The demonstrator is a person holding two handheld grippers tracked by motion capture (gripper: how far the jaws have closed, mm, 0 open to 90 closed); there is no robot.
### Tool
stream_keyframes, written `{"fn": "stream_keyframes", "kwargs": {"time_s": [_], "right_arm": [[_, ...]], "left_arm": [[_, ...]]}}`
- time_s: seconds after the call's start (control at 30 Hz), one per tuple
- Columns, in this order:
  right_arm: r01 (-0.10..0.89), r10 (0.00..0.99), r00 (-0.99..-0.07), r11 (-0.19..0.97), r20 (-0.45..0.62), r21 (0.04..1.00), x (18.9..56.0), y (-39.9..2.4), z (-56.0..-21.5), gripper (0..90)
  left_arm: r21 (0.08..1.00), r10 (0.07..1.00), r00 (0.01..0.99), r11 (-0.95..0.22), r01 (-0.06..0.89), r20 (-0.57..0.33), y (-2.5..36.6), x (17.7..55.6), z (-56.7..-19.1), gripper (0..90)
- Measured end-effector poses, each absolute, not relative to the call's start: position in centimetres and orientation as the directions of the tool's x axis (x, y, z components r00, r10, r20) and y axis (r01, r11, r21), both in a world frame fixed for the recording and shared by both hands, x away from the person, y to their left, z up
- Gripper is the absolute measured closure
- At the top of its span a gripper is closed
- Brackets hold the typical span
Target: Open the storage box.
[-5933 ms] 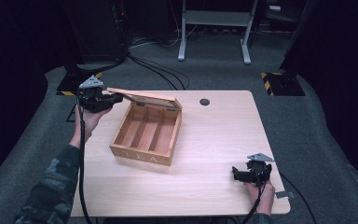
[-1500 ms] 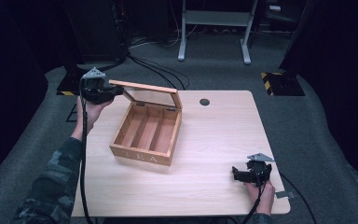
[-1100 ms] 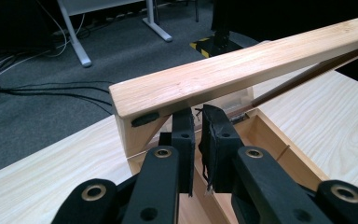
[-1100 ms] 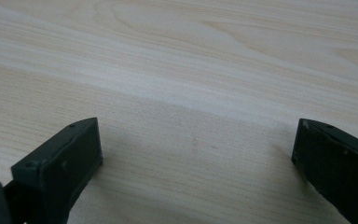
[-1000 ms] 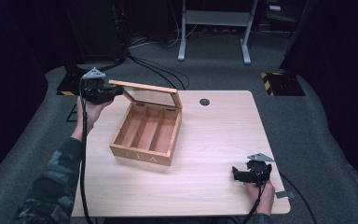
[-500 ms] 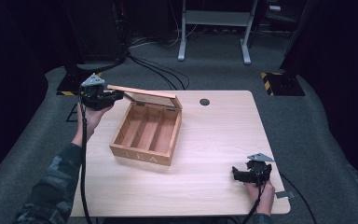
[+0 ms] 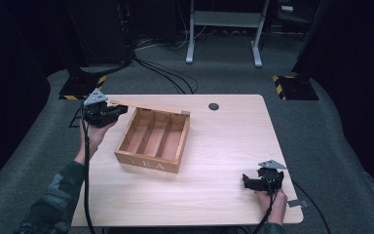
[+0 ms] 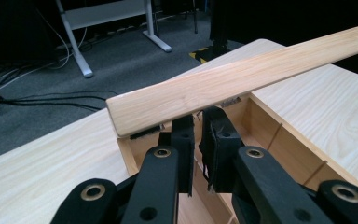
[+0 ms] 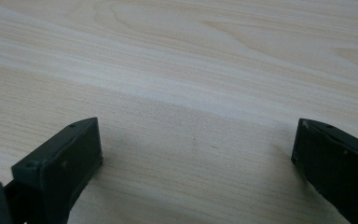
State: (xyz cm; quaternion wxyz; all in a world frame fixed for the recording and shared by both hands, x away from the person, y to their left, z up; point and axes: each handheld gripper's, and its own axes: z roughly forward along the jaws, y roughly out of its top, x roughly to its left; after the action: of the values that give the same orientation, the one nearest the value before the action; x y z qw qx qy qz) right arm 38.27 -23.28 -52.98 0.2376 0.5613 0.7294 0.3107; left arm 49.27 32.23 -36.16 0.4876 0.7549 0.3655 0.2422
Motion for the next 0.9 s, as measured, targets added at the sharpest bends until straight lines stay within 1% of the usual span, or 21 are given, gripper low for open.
{"fn": "stream_keyframes", "kwargs": {"time_s": [0.37,0.43,0.63,0.77,0.9], "right_arm": [[0.671,0.966,-0.257,0.177,0.002,0.720,38.3,-23.3,-53.0,1.1],[0.671,0.966,-0.257,0.177,0.003,0.720,38.3,-23.3,-53.0,1.1],[0.671,0.966,-0.257,0.177,0.002,0.720,38.3,-23.3,-53.0,1.1],[0.671,0.966,-0.258,0.177,0.002,0.720,38.3,-23.3,-53.0,1.2],[0.671,0.966,-0.257,0.177,0.002,0.720,38.3,-23.3,-53.0,1.2]], "left_arm": [[0.911,0.783,0.621,-0.286,0.297,0.043,32.5,47.5,-38.4,82.3],[0.909,0.779,0.627,-0.277,0.310,0.024,32.5,47.4,-38.9,82.1],[0.916,0.789,0.612,-0.280,0.287,0.050,32.3,46.2,-40.6,82.2],[0.922,0.795,0.605,-0.261,0.287,0.037,32.4,45.5,-41.9,81.9],[0.919,0.797,0.603,-0.270,0.286,0.047,32.6,44.8,-42.9,82.0]]}}
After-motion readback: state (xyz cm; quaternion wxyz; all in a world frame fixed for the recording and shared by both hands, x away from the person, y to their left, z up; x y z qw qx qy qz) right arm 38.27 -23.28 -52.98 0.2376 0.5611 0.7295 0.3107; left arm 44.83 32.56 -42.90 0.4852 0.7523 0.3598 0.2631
